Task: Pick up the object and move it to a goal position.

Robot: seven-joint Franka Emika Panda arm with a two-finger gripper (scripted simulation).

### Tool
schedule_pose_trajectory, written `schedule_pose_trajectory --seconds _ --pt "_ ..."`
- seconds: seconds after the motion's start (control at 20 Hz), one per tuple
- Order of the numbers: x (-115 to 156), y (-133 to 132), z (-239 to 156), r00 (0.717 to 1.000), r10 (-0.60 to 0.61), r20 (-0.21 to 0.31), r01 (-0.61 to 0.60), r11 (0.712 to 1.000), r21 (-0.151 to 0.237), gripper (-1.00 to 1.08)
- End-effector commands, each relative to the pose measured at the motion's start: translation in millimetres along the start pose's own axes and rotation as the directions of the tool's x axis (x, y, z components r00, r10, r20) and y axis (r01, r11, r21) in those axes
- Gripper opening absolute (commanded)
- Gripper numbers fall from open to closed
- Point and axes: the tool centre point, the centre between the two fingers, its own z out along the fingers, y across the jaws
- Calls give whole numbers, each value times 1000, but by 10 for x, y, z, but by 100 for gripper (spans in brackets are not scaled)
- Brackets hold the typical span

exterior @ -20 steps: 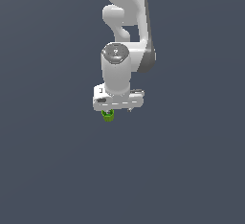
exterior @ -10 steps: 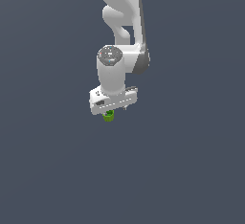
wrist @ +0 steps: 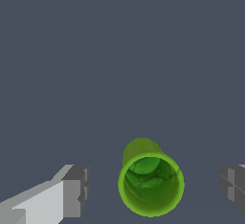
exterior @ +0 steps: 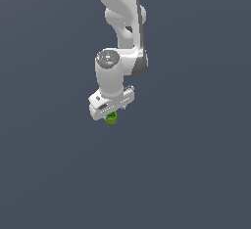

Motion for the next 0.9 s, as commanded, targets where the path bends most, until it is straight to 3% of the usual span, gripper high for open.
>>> schedule_pose_trajectory --seconds 0.0,0.25,0.85 --pt "-47 15 36 998 -63 -2 63 998 -2 100" --pt "-141 40 106 983 -184 -5 184 983 -5 100" --pt "-310 73 227 917 -398 -11 398 917 -13 100"
